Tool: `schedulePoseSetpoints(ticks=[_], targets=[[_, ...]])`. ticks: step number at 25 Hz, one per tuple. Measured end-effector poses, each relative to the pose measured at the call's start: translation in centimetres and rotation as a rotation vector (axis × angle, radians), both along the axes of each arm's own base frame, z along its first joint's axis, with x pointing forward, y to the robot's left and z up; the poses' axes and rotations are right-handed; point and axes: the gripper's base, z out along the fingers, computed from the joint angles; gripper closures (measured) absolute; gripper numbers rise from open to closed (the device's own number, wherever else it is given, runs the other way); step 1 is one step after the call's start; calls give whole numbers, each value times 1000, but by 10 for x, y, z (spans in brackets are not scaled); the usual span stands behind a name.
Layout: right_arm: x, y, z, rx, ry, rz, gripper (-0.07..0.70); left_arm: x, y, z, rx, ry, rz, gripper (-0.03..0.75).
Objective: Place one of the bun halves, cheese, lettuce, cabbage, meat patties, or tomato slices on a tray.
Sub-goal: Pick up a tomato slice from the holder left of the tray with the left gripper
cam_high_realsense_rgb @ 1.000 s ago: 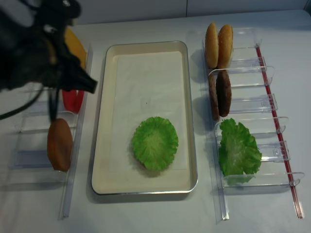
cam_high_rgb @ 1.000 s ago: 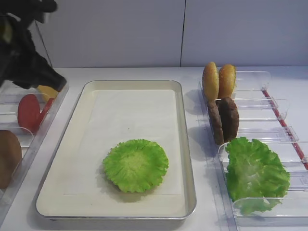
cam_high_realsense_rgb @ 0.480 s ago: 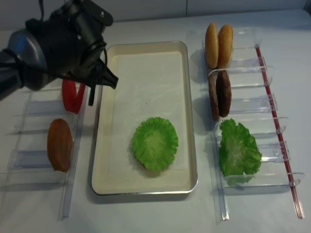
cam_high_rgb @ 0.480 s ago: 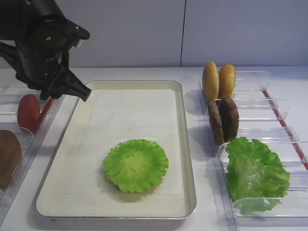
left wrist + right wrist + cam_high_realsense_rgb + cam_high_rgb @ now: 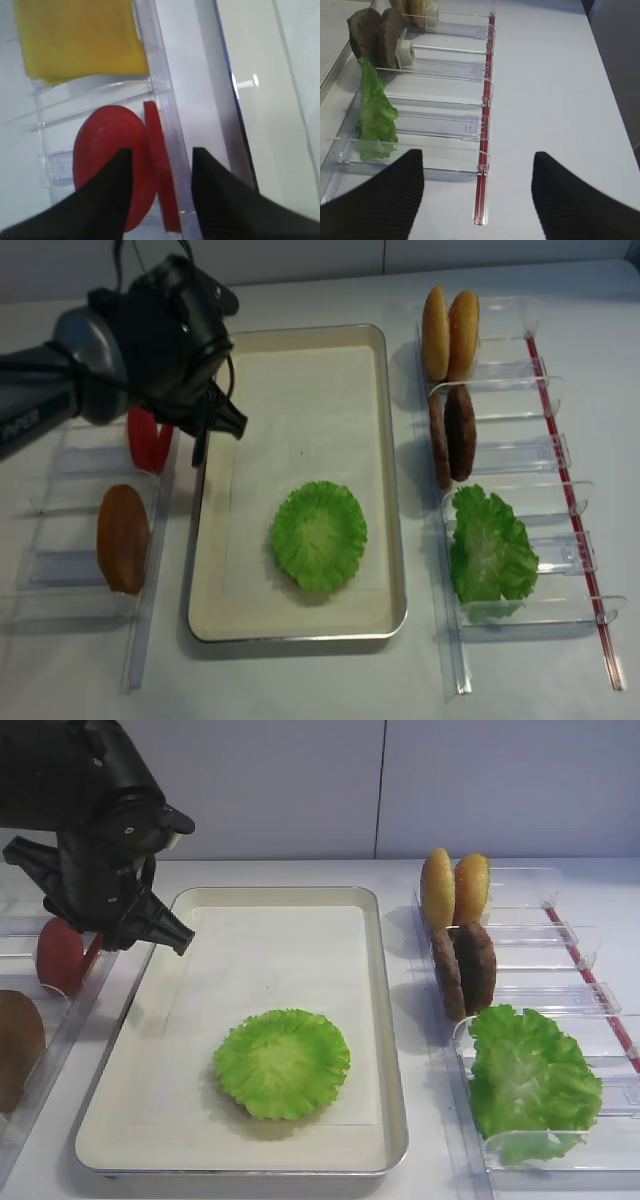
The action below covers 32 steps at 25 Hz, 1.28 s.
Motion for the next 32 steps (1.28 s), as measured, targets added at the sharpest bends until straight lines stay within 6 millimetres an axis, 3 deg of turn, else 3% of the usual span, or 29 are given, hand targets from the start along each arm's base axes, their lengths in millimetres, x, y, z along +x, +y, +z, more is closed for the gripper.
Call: schedulePoseSetpoints(ticks=[8,11,15,21,25,32], targets=[[0,0,0,0,0,0,149,3,-1,-12,16,19,18,455],[0,0,0,-1,0,0,149,4,-1,-17,32,38,30,505],[0,0,0,-1,0,0,149,3,1,-15,57,37,33,647],[0,0,0,-1,0,0,149,1,4,-11,76,38,47,656],[0,0,0,-1,0,0,149,-9,4,12,31,-6,53,656],[0,0,0,-1,0,0,149,-48,12,73,-173,-69,41,656]])
